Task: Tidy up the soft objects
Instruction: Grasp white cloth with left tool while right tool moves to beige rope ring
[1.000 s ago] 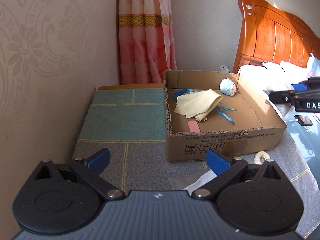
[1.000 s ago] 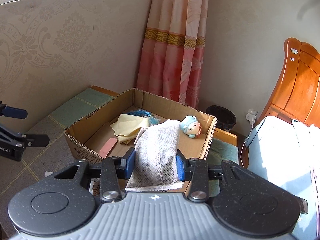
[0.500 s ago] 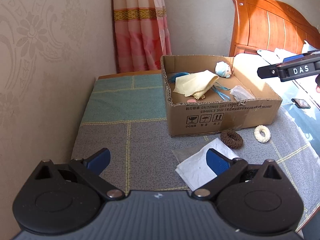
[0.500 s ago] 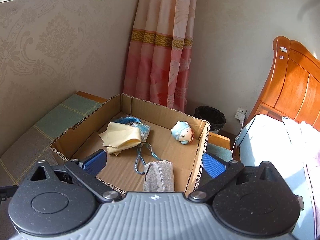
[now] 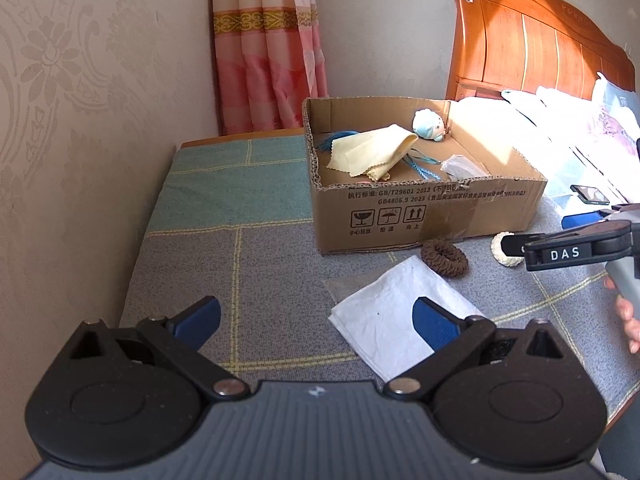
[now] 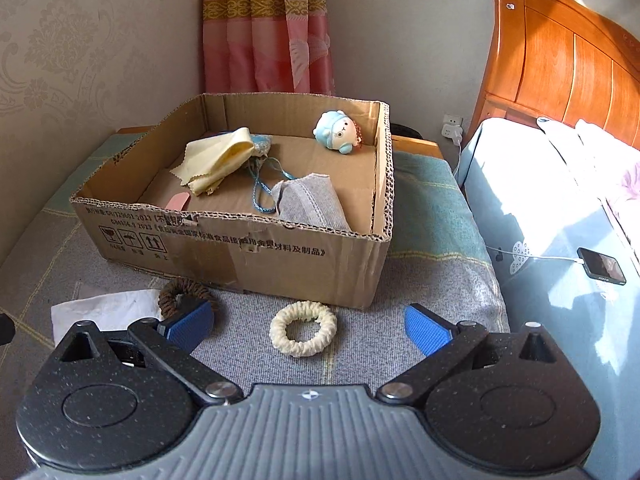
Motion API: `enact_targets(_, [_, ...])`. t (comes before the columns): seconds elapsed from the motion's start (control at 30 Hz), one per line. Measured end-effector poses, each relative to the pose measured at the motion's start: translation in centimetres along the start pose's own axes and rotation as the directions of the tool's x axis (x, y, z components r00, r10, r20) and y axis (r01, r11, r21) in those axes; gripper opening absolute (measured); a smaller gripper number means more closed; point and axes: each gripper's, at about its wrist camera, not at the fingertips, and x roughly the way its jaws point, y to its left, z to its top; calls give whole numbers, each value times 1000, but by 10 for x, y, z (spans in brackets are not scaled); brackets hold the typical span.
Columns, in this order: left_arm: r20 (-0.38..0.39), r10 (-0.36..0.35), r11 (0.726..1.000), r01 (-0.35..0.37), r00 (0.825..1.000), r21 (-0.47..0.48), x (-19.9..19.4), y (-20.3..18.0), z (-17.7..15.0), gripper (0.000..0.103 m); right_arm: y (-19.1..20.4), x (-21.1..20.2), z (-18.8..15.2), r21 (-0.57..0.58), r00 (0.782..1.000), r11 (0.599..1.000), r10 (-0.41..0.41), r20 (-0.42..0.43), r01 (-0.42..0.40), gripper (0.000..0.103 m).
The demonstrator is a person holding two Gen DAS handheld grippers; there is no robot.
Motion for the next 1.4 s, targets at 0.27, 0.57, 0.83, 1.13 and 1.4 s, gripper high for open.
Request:
enact_targets(0.27, [-46, -6, 1000, 6, 999, 13, 12, -6, 1, 102, -6, 46, -14, 40, 997, 997, -67, -31, 68, 103])
enact_targets(0.57, [-74, -120, 983, 129, 990, 132, 36, -33, 12, 102, -17, 43, -21, 37, 999, 999, -21, -47, 23, 103])
enact_targets(0.83, [-149, -212, 950, 239, 966, 201, 76, -51, 18, 102, -20, 39, -27, 3, 1000, 1000, 10, -27, -10, 103])
enact_targets(1.13, [-294, -286, 885, 369, 912, 285, 59, -73, -8, 101, -21, 37, -29, -24, 999, 999, 36, -17, -37, 103])
enact_targets(1.4, [-244, -169, 902, 249, 955, 353, 65, -92, -13, 102, -22, 36, -29, -36, 999, 998, 46, -24, -47, 103])
